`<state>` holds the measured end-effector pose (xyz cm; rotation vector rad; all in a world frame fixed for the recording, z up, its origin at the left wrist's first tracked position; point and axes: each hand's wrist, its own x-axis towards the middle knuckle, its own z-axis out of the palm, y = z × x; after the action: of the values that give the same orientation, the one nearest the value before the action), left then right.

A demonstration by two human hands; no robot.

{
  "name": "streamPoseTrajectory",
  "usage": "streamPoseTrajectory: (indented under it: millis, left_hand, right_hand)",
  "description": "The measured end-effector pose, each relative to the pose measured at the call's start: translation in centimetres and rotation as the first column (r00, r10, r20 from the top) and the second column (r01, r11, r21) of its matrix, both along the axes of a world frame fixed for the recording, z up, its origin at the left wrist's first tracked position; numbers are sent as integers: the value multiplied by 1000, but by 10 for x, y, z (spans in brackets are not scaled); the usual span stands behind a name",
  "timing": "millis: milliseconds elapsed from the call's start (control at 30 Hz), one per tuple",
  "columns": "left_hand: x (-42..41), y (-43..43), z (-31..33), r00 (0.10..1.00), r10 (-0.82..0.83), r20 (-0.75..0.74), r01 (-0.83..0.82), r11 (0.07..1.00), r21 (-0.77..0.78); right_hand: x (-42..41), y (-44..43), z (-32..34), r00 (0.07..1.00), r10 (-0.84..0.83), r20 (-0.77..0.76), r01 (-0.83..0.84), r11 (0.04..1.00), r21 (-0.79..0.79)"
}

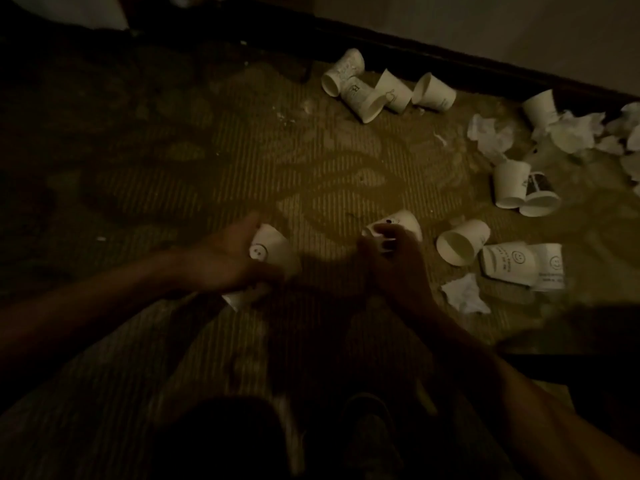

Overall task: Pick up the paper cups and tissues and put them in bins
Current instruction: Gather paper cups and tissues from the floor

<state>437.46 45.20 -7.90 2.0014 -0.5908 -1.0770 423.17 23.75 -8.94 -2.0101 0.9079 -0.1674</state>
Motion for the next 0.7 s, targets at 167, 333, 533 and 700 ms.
streamPoseTrajectory:
  millis: [167, 333, 533, 700]
  left_hand:
    - [36, -7, 43, 942, -149, 302, 95, 978, 185]
    - [63, -49, 77, 893, -294, 341, 200, 938, 284]
    - [11, -104, 8, 904, -323, 279, 264, 937, 230]
    - [-26, -112, -44, 982, -170, 86, 157, 977, 145]
  right_hand:
    - [8, -53, -30, 991, -53, -120, 0, 916, -401]
    - [11, -64, -52, 980, -37, -197, -19, 961, -276]
    - [9, -77, -55, 983, -85, -163, 62, 988, -138]
    - [-2, -83, -47, 978, -160, -133, 159, 987, -18]
